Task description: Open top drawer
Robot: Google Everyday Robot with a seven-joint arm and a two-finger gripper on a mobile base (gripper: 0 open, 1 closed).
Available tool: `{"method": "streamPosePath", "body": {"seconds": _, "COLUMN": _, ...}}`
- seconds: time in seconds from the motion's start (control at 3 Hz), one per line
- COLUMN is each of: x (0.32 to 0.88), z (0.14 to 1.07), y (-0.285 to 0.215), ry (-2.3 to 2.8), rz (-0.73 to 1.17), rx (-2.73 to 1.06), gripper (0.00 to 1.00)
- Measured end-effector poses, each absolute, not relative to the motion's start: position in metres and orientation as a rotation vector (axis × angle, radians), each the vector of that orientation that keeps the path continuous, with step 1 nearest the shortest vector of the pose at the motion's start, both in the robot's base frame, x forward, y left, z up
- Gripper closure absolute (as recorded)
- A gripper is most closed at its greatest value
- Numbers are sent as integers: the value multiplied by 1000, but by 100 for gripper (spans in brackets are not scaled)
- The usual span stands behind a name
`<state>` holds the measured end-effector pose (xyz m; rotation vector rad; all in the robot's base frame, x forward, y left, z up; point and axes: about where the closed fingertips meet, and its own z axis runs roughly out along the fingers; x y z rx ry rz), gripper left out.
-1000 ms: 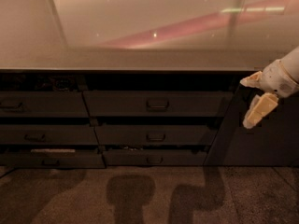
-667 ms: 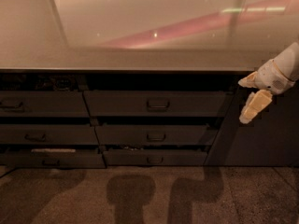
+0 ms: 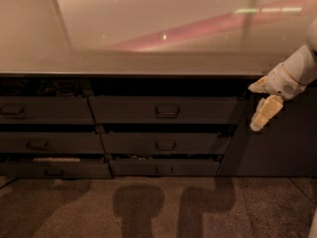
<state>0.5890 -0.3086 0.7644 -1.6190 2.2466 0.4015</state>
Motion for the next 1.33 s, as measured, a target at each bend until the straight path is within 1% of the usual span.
{"method": "streamPosePath", "body": {"seconds": 0.33, "x": 592, "z": 781, "y": -282, "ry": 2133, "rz": 230, "rx": -1763, "gripper": 0}}
{"method": "streamPosePath", "body": {"seconds": 0.67, "x": 590, "z": 798, "y": -239, "ry": 1982, "rz": -16, "rx": -1918, "gripper": 0}}
{"method": "streamPosePath", "body": {"seconds": 1.0, "x": 576, "z": 770, "y": -233, "ry": 1993, "rz": -3, "rx": -1978, "gripper": 0}}
{"method": "streamPosePath", "body": {"seconds": 1.33, "x": 575, "z": 770, "y": -233, "ry": 1993, "rz": -1, "rx": -1978, "gripper": 0}}
